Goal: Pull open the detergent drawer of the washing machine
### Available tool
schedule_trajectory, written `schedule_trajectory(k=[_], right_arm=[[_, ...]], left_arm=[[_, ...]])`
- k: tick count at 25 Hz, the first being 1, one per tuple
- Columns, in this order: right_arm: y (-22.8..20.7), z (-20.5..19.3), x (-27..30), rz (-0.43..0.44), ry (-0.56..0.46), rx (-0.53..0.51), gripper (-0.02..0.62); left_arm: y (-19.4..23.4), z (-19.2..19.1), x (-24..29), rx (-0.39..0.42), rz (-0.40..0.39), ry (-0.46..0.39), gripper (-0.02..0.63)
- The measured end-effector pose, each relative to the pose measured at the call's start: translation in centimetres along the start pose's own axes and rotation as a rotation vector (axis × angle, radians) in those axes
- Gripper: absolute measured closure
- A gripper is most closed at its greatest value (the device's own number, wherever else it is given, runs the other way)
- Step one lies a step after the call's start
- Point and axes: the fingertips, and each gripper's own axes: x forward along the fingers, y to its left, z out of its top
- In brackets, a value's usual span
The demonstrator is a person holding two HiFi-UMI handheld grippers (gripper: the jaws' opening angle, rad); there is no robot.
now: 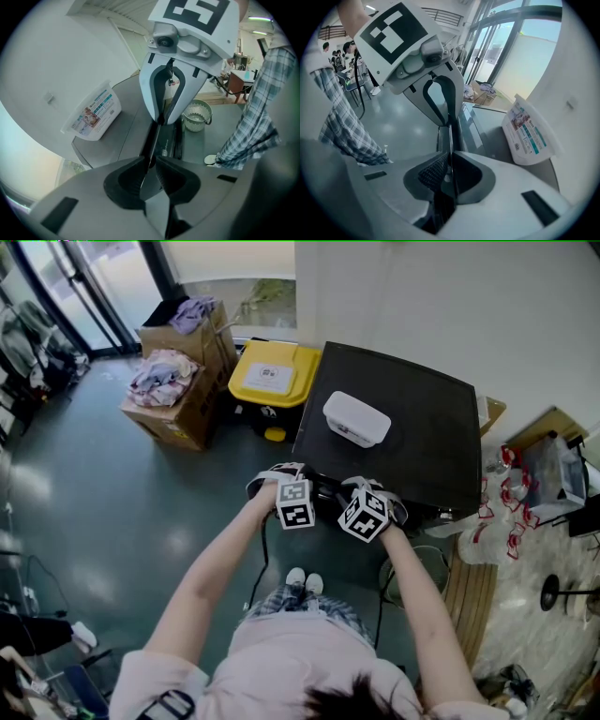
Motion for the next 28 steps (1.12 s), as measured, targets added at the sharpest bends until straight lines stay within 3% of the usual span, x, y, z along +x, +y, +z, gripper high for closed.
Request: schedule_trajectory(k=[28], right_arm=[[0.67, 0.44, -0.04, 0.054, 0.025, 0.001, 0.545]], left_arm=[[-0.63, -0.43, -0.56, 0.101, -0.027, 0.009, 0.540]])
